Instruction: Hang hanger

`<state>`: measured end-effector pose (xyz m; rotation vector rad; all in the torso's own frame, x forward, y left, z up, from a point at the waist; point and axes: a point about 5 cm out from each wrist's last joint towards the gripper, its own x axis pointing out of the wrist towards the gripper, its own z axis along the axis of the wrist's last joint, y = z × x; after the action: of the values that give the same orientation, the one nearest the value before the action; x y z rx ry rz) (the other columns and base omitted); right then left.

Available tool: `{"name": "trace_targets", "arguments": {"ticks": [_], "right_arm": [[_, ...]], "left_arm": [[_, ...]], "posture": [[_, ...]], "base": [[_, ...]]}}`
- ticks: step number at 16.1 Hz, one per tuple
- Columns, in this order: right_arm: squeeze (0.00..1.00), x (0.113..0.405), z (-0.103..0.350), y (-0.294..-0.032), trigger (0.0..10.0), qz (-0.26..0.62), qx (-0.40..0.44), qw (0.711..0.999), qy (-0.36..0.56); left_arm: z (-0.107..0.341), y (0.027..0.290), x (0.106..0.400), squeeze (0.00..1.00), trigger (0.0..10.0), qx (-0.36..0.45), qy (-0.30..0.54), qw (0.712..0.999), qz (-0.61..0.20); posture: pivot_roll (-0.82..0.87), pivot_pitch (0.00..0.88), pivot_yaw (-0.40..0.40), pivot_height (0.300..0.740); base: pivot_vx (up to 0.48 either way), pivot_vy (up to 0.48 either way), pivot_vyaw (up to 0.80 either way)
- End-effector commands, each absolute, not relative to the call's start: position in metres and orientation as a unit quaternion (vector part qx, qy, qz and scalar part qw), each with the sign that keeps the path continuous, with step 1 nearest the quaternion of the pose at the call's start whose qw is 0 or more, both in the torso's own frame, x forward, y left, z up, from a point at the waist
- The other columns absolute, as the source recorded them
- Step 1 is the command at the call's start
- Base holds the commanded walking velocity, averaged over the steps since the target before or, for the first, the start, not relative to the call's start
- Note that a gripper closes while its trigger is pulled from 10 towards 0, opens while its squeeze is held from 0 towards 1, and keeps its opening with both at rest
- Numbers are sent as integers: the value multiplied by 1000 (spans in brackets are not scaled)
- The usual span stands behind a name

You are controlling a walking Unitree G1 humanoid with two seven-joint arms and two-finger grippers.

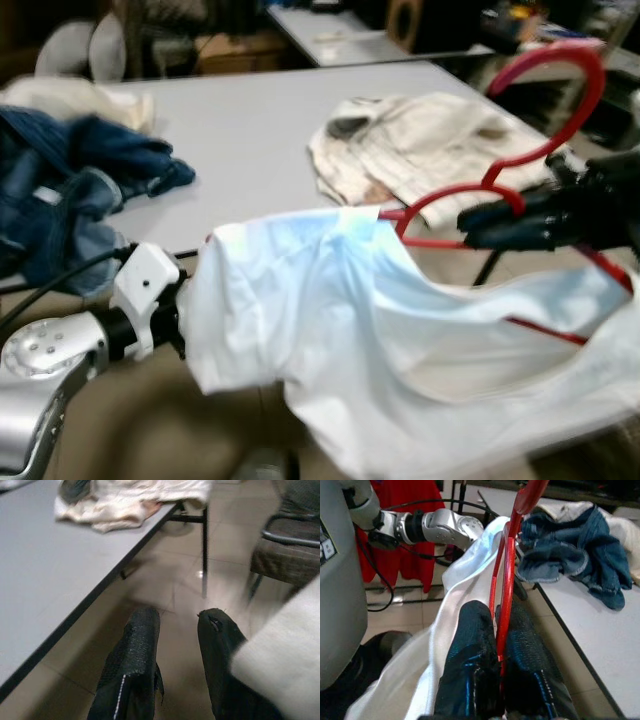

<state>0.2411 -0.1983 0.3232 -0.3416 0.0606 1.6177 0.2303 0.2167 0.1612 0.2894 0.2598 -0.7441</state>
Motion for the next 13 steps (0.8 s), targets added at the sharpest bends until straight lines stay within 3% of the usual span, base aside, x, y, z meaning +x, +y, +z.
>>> {"name": "trace_targets", "arguments": {"ticks": [1,3,4,5,9,11,13], "right_arm": [[0,236,333,-198,0,718,-163,677,9],[0,236,332,-198,0,716,-163,678,12],[0,237,319,-198,0,701,-170,692,36],[0,243,278,-195,0,653,-189,729,80],[0,242,247,-190,0,620,-179,758,99],[0,242,230,-191,0,589,-173,782,108],[0,243,202,-198,0,529,-231,803,147]], "left_arm": [[164,218,231,0,10000,148,126,911,-364],[164,219,231,0,10000,148,128,911,-363],[160,224,229,0,10000,162,139,911,-354],[146,246,229,0,10000,193,168,924,-284],[134,269,225,0,10000,207,199,931,-226],[129,273,223,0,10000,192,204,936,-213],[124,267,230,0,10000,184,186,945,-195]], "posture": [[-25,0,-14,740],[-25,0,-14,740],[-18,0,-21,740],[-18,0,-21,740],[-5,0,-28,740],[2,0,-26,740],[2,0,-26,740]], "base": [[-315,0,0],[-244,0,0],[0,0,0],[0,0,0],[0,0,0],[0,0,0],[0,0,0]]}}
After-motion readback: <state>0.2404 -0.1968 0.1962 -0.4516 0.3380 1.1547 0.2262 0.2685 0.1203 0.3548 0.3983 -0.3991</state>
